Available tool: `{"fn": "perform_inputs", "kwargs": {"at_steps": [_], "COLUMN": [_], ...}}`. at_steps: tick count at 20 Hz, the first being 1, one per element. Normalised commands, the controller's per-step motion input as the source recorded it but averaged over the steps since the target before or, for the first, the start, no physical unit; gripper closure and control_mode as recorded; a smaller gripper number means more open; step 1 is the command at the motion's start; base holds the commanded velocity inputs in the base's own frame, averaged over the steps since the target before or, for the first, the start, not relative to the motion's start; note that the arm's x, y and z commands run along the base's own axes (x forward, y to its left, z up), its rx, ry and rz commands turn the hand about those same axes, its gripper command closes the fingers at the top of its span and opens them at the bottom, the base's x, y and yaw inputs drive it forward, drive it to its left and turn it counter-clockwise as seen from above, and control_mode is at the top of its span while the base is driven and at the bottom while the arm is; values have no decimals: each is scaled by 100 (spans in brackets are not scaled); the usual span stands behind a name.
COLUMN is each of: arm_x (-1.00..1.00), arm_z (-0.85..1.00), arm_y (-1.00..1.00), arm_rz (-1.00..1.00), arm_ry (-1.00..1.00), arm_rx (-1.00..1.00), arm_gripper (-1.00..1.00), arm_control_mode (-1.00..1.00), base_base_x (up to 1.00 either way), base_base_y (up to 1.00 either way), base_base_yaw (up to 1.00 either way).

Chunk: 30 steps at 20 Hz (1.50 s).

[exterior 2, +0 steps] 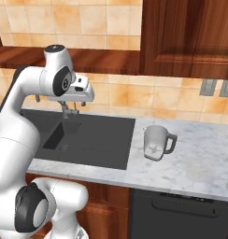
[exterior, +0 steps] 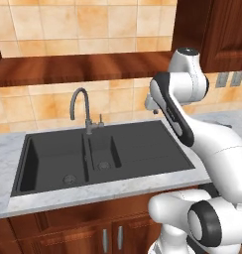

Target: Turn on the sink faucet and place the jug under the water for a few seconds to fill it up.

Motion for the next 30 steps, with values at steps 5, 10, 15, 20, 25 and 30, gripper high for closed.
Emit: {"fn": "perform_inputs", "kwargs": {"at_steps": [5,10,15,20,25,30], "arm_x": [0,0,0,4,40,40], "arm_z": [0,0,0,-3,-71,-79], "arm_y": [0,0,0,0,6,40], "arm_rz": [0,0,0,0,0,9], "arm_ry": [0,0,0,0,-23,-40], "arm_rx": [0,0,0,0,1,5], "arm_gripper": [-100,-100,-100,-100,-100,-100], "arm_control_mode": [100,100,100,-100,-100,-100], "base_base_x": [10,16,0,0,0,0], "base_base_y": [-5,0,0,0,0,0], "base_base_yaw": [0,1,0,0,0,0]}}
